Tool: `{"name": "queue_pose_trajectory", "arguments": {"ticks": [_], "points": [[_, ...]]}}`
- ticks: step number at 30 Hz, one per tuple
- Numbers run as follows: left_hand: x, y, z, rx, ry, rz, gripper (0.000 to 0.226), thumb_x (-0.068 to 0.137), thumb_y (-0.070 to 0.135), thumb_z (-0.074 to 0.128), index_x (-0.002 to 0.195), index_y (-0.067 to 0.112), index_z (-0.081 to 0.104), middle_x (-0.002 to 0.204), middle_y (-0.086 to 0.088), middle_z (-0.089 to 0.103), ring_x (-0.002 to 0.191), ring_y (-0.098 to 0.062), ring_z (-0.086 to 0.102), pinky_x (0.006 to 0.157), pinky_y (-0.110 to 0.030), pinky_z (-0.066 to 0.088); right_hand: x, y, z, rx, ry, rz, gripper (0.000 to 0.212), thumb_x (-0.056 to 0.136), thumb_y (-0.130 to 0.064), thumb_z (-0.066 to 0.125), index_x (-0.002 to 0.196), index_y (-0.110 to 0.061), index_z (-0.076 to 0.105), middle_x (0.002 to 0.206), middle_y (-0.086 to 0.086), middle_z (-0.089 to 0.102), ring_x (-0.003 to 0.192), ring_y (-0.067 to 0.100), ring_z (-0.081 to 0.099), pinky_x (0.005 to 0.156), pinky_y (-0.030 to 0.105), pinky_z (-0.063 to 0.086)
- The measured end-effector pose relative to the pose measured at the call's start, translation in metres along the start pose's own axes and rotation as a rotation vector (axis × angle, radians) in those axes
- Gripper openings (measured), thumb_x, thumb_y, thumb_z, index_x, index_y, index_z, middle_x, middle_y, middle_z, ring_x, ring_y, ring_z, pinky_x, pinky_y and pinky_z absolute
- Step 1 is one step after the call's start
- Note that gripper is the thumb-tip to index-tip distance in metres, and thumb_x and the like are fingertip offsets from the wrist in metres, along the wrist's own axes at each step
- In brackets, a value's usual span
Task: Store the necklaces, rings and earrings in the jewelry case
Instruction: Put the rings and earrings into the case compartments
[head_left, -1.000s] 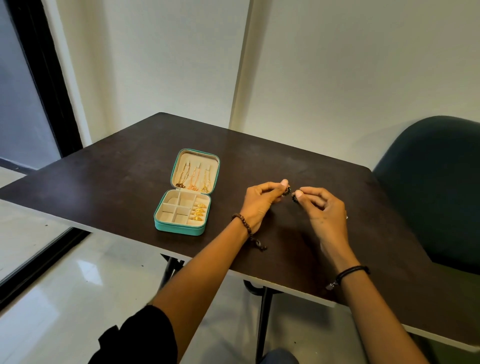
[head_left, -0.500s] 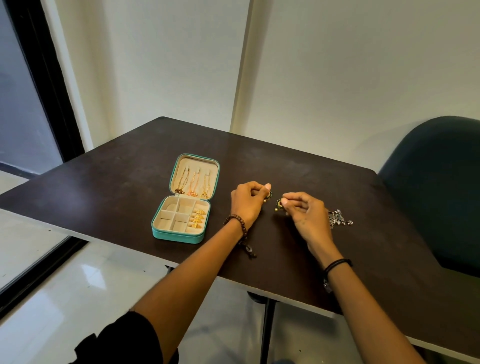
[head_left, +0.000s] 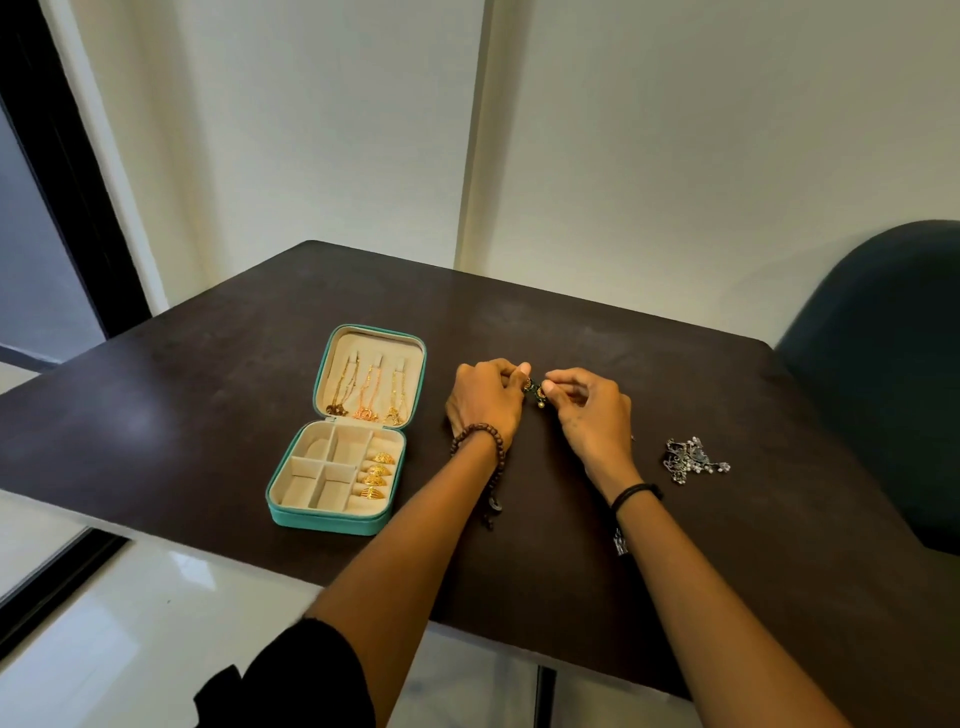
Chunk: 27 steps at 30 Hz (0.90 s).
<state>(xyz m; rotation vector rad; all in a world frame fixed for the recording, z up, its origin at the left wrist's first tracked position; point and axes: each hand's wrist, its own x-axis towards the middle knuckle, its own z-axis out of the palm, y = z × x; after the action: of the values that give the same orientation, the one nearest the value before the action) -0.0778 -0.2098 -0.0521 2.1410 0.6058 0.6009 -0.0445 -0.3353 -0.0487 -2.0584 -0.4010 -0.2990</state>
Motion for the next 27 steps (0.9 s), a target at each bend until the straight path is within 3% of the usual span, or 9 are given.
{"name": "queue_pose_trajectory", "arguments": {"ticks": [6,12,14,18,23,27], "points": [[0.005,0.008,-0.004,0.072,0.021,-0.003,0.032,0.096,0.052,0.052,0.102,0.030,0.074,0.082,0.007,0.054,0.116,-0.017,0.048,0.073,-0.032,0.038,0.015,0.002,0.006,-0.018,-0.001,-0.020,0.014,0.092,-0.015,0.073,0.103,-0.010,0.078,0.088,-0.003,0.073,0.076,-0.011,0.059,0.068,-0.004,0.042],[0.009,0.012,-0.003,0.101,0.039,-0.025,0.029,0.095,0.048,0.056,0.099,0.028,0.076,0.107,-0.002,0.063,0.116,-0.019,0.047,0.079,-0.037,0.043,0.023,0.005,0.011,-0.075,-0.006,-0.025,0.016,0.094,-0.015,0.071,0.107,-0.009,0.077,0.093,-0.001,0.072,0.075,-0.008,0.058,0.067,-0.003,0.041],[0.010,0.012,-0.002,0.117,0.041,-0.024,0.030,0.096,0.048,0.055,0.099,0.028,0.076,0.107,-0.001,0.064,0.115,-0.018,0.047,0.077,-0.037,0.043,0.023,0.005,0.011,-0.105,-0.005,-0.041,0.018,0.095,-0.018,0.070,0.109,-0.010,0.077,0.096,0.000,0.073,0.080,-0.001,0.061,0.074,0.003,0.045],[0.009,0.013,-0.003,0.109,0.041,-0.036,0.036,0.100,0.045,0.047,0.101,0.022,0.074,0.107,-0.004,0.064,0.114,-0.020,0.047,0.076,-0.036,0.041,0.019,0.004,0.010,-0.146,0.008,-0.050,0.020,0.098,-0.020,0.064,0.111,-0.011,0.076,0.107,0.005,0.074,0.101,0.017,0.066,0.094,0.030,0.052],[0.002,0.013,-0.008,0.060,0.049,-0.047,0.034,0.103,0.035,0.044,0.114,0.017,0.070,0.115,-0.005,0.062,0.117,-0.021,0.047,0.085,-0.037,0.044,0.005,0.000,0.004,-0.171,0.039,-0.048,0.019,0.100,-0.016,0.061,0.110,-0.009,0.075,0.106,0.007,0.074,0.093,0.008,0.058,0.083,0.016,0.040],[-0.010,0.011,-0.012,0.001,0.026,-0.029,0.023,0.102,0.028,0.050,0.112,0.021,0.068,0.120,-0.001,0.061,0.119,-0.019,0.046,0.086,-0.031,0.041,-0.013,-0.005,-0.005,-0.195,0.035,-0.068,0.017,0.098,-0.015,0.062,0.109,-0.010,0.073,0.105,0.005,0.072,0.089,0.006,0.057,0.075,0.010,0.037]]}}
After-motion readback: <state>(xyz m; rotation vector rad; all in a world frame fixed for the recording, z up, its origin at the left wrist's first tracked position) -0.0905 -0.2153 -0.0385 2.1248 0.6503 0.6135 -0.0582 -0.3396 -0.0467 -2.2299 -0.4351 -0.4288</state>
